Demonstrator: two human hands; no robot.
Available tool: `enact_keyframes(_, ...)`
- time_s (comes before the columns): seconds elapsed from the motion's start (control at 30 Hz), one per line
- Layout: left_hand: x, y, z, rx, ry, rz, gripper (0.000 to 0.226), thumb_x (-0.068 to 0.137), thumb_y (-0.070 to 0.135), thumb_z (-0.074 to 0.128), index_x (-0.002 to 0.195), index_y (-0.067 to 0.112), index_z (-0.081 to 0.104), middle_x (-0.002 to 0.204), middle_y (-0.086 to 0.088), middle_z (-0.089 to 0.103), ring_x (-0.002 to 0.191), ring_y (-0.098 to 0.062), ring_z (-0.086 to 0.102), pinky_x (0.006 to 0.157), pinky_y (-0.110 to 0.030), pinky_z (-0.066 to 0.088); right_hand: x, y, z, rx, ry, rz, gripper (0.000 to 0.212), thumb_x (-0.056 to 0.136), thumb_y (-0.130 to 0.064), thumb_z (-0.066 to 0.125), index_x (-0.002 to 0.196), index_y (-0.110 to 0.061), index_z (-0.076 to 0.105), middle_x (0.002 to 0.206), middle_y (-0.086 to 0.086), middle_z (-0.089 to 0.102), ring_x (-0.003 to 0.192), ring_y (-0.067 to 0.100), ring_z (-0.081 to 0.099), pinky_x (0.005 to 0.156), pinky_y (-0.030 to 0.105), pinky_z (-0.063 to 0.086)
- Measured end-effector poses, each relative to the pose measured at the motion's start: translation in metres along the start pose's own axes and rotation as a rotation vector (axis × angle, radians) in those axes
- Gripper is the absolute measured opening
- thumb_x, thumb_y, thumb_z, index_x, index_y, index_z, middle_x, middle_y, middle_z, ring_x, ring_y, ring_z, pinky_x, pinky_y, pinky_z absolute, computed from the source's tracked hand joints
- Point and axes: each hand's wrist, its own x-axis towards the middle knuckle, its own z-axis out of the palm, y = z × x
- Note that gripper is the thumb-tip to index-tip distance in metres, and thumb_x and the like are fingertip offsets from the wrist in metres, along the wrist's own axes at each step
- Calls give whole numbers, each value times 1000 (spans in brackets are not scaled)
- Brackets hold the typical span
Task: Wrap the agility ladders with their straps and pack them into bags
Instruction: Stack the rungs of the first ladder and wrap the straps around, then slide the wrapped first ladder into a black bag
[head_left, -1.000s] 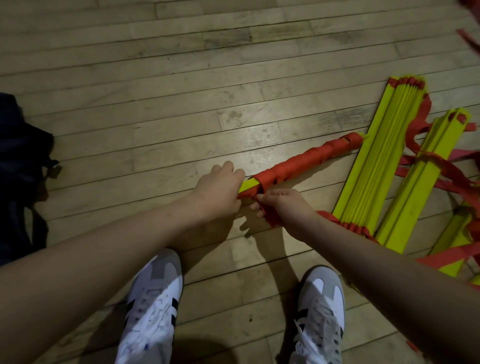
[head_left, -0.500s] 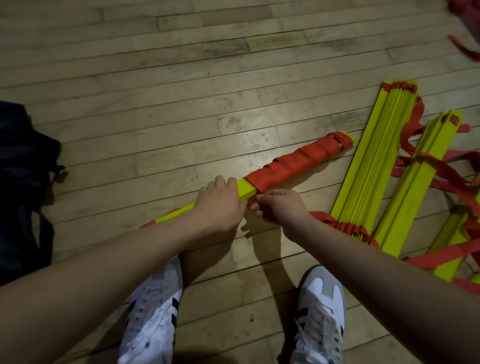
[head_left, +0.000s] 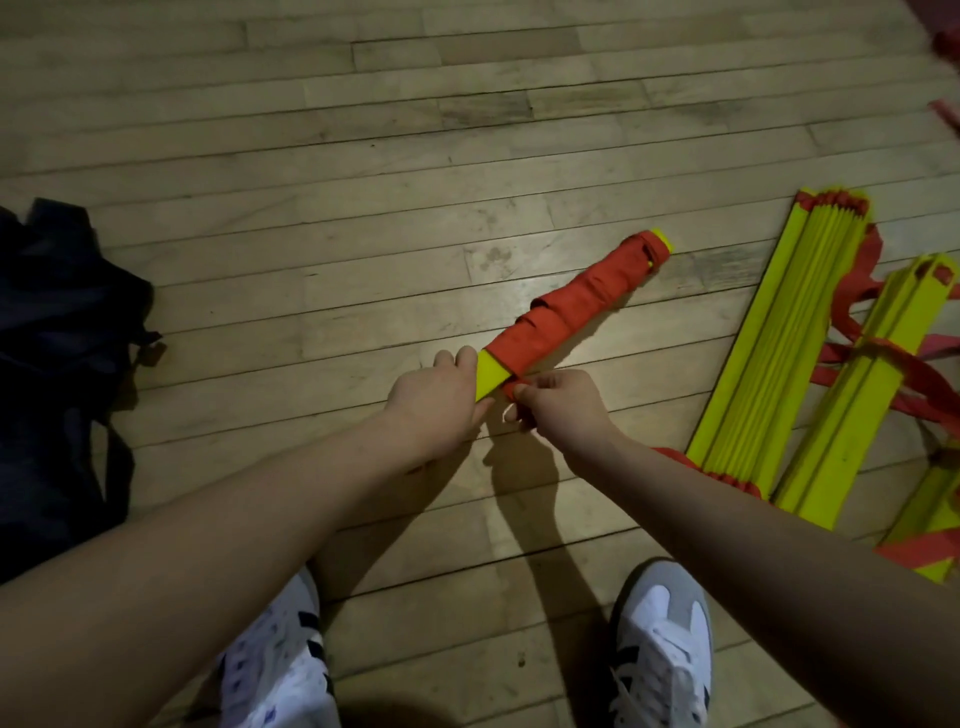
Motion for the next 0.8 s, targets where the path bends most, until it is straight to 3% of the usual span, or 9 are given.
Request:
enact_keyframes(0.07, 9, -5, -2, 4, 21, -12, 52, 97, 49, 41, 129, 9, 32, 123, -11, 47, 100, -29, 61, 62, -36, 37, 9, -5, 3, -44, 32, -18, 30, 87, -7, 58, 57, -8, 63, 63, 13, 68, 52, 17, 56, 57, 31, 47)
enact_keyframes(0.27, 36, -13, -12, -2, 95, 46, 52, 93, 49, 53, 125, 10, 40, 122, -9, 48, 106, -28, 57, 72, -36, 41, 32, -13, -1, -178, 95, -107, 24, 87, -15, 62, 71, 1, 69, 60, 7, 68, 44, 9, 55, 48, 21, 42)
enact_keyframes(0.4, 51, -13, -6, -33, 127, 64, 50, 91, 46, 56, 124, 11, 42, 121, -9, 50, 111, -27, 51, 84, -35, 41, 50, -12, -4, -215, 134, -129, 22, 85, -18, 66, 71, -3, 68, 62, 6, 68, 55, 17, 63, 55, 30, 51)
enact_keyframes(0.5, 59, -19, 0, -26, 110, 85, 47, 91, 43, 56, 124, 11, 43, 121, -8, 50, 114, -27, 48, 88, -34, 39, 59, -10, 0, -175, 73, -134, 13, 84, -17, 67, 77, -6, 68, 69, 6, 70, 65, 20, 65, 64, 34, 52)
enact_keyframes(0.6, 61, -24, 3, -54, 107, 92, 48, 90, 43, 57, 124, 12, 44, 122, -8, 49, 114, -27, 47, 90, -35, 39, 59, -9, 3, -133, 29, -162, 5, 86, -14, 66, 91, -11, 65, 81, 6, 69, 73, 18, 65, 62, 22, 48)
enact_keyframes(0.7, 59, -28, 0, -104, 129, 118, 52, 88, 44, 60, 127, 13, 44, 123, -7, 48, 115, -26, 45, 93, -34, 37, 55, -11, 2, -201, 64, -233, 6, 89, -10, 60, 94, -13, 62, 76, -4, 62, 70, 8, 58, 58, 11, 42)
enact_keyframes(0.8, 49, -32, -2, -160, 164, 84, 54, 89, 42, 59, 130, 13, 43, 126, -7, 46, 117, -26, 42, 95, -34, 35, 47, -16, 6, -270, 82, -312, 8, 92, -13, 57, 98, -13, 62, 77, -5, 62, 71, 10, 58, 64, 23, 47)
